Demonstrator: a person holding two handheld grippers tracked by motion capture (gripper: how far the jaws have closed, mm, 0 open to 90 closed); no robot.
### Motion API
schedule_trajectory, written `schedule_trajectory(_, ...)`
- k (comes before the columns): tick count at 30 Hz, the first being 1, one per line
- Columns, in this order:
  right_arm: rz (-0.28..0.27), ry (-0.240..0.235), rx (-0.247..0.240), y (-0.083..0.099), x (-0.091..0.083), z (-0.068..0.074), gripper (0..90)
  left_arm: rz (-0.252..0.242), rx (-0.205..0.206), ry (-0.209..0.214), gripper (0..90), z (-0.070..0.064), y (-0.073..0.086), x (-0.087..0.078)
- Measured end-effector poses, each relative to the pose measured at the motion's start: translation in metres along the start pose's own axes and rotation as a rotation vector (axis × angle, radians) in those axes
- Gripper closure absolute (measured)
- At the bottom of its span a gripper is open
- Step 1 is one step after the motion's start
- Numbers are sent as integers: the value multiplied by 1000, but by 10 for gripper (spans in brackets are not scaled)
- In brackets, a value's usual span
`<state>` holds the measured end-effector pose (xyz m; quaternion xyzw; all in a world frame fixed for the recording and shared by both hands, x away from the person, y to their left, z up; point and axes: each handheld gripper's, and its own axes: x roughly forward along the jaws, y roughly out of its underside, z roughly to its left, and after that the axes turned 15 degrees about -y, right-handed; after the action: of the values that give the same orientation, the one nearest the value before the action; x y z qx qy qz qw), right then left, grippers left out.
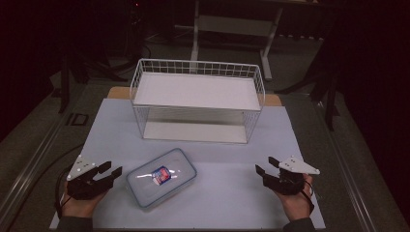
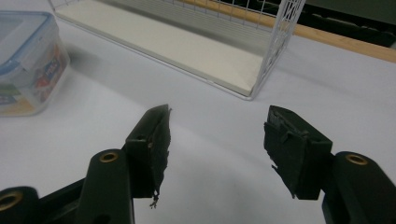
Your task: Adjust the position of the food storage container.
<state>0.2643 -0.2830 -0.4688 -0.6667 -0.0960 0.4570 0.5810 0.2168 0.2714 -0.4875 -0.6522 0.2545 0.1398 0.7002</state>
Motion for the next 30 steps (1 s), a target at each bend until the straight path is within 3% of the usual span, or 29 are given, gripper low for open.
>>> schedule_trajectory(4, 3, -1, -6, 0, 1, 1, 397, 10, -15, 3, 524, 1, 1, 0)
schedule_trajectory(9, 1, 6, -4, 0, 2, -1, 394, 8, 9, -10, 606, 1, 3, -3)
schedule_trajectory(14, -9, 12, -15, -1, 3, 1, 390, 2, 47, 15, 721, -4, 4, -7)
schedule_trajectory(16, -8, 13, -15, -2, 3, 1, 379, 11, 76, 30, 880, -8, 5, -8)
schedule_trajectory(17, -8, 13, -15, -2, 3, 1, 379, 11, 76, 30, 895, -8, 5, -8)
schedule_trajectory(18, -12, 22, -12, -2, 3, 0, 370, 20, 89, 54, 897, -10, 5, -10)
schedule_trajectory(22, -19, 27, -4, -1, 2, -1, 366, 42, 117, 57, 898, -16, 8, -13)
schedule_trajectory(27, -16, 24, -11, -2, 2, 0, 365, 60, 123, 63, 899, -17, 11, -16)
schedule_trajectory(30, -9, 18, -11, -1, 4, 0, 363, 93, 148, 69, 900, -20, 15, -18)
